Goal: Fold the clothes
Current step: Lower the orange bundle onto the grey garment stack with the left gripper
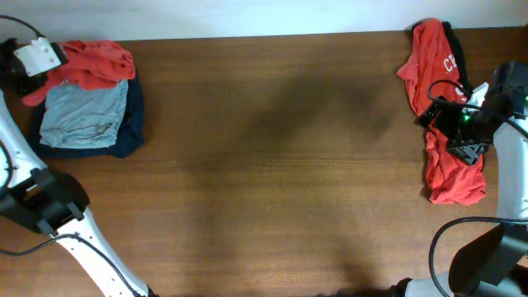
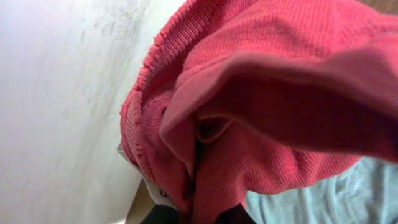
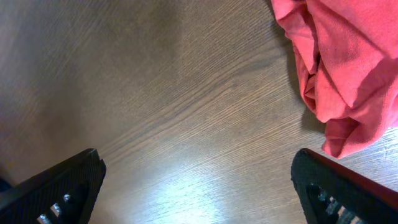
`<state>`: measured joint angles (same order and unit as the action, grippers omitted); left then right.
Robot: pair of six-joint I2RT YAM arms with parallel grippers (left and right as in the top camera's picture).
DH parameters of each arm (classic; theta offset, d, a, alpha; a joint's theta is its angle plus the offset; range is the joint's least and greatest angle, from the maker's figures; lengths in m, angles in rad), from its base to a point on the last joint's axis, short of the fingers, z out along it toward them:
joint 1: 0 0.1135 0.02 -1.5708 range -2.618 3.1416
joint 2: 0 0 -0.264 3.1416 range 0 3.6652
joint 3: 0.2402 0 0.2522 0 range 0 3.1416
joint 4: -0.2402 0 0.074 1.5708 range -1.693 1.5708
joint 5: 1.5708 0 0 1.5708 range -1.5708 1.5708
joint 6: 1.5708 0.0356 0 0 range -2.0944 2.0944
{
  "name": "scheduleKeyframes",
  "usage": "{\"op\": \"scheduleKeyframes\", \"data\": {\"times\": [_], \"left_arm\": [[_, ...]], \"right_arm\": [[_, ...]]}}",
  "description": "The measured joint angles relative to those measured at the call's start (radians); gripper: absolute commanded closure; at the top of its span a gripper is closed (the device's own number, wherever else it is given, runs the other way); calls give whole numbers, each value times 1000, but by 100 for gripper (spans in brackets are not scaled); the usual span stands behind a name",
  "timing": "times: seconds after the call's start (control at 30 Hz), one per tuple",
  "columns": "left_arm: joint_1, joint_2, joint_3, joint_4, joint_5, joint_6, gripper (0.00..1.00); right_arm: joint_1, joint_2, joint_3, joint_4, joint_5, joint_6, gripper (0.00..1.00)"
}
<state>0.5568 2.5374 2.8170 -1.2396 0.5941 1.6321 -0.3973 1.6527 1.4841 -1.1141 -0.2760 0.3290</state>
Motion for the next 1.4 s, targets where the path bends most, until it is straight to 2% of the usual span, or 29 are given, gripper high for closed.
{"op": "scheduleKeyframes", "data": {"times": [0.33,0.47,0.77,0.8,0.83,0.9,0.93,0.97,1.2,1.4], "left_arm": [[48,0,-2,24,9,0,100],[48,0,-12,-33,9,0,100],[49,0,-136,-53,13,0,99],[49,0,-148,-52,13,0,93],[49,0,-158,-53,13,0,73],[49,0,-174,-60,17,2,62],[49,0,-176,-68,19,3,42],[49,0,-178,-77,21,2,1],[49,0,-179,-129,28,2,1],[53,-10,-179,-242,19,-88,1]], "right_arm": [[0,0,0,0,-6,0,1],[0,0,0,0,-7,0,1],[0,0,0,0,-7,-1,1],[0,0,0,0,-7,0,1],[0,0,0,0,-7,-1,1],[0,0,0,0,-7,0,1],[0,0,0,0,-7,0,1],[0,0,0,0,-7,0,1],[0,0,0,0,-7,-1,1],[0,0,0,-11,-7,-1,1]]}}
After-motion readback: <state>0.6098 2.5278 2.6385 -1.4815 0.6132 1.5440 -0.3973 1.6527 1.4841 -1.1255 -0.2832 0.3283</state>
